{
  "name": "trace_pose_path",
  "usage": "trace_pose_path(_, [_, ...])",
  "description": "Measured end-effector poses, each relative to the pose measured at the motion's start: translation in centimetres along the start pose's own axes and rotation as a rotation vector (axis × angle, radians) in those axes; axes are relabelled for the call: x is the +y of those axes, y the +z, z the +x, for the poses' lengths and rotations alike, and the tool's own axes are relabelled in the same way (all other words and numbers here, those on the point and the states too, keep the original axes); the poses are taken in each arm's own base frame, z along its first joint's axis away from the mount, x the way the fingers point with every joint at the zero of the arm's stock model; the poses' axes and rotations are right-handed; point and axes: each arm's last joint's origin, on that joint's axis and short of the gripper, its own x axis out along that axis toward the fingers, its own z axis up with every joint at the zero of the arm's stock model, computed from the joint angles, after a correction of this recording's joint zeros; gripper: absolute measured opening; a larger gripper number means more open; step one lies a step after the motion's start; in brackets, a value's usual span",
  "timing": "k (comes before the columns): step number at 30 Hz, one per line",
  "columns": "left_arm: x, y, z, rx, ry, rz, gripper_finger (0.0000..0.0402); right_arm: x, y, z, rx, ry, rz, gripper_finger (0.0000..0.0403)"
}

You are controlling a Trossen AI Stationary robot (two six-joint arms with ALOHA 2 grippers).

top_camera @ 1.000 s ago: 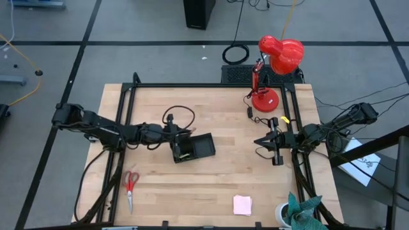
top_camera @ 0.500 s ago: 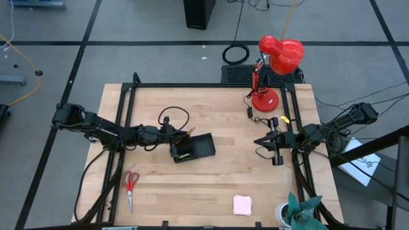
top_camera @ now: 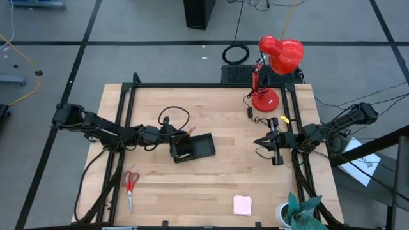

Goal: Pick and place office supplies into organizer
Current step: Put the pencil into the mesh desk organizer, then adjust the mesh desk organizer

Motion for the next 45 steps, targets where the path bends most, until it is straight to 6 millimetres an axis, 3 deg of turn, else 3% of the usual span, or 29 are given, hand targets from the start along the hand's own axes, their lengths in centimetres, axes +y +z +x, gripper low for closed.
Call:
trace_pose_path(11, [-0.2,0.6,0.2,-0.015,-0.003,0.043,0.0120,0.0,0.0,0.0,0.000,0.000,-0.001,0.0000])
trace_pose_path(18, [-1.5,4.4,0.3,-0.146,-0.030,0.126,0.0144,0.0,0.0,0.0,0.001,0.000,-0.005,0.0000])
trace_pose_path(23, [-4.4,6.0,-0.7,-0.179,-0.156,0.162,0.0131,0.0,-0.1,0.0,0.005,0.001,-0.011,0.0000])
trace_pose_path(26, [-6.7,4.8,-1.2,-0.090,-0.250,0.195,0.0095,0.0,-0.1,0.0,0.008,0.002,-0.011,0.0000])
trace_pose_path(31, [-10.1,0.9,-1.3,0.078,-0.354,0.210,0.0011,0.0,-0.1,0.0,0.008,0.001,0.013,0.0000])
trace_pose_path(38, [-12.0,-3.3,-0.8,0.240,-0.366,0.145,0.0005,0.0,-0.1,0.0,0.008,0.001,0.035,0.0000])
trace_pose_path(45, [-12.2,-6.5,-0.1,0.341,-0.260,0.093,0.0008,0.0,-0.1,0.0,0.010,0.002,0.038,0.0000])
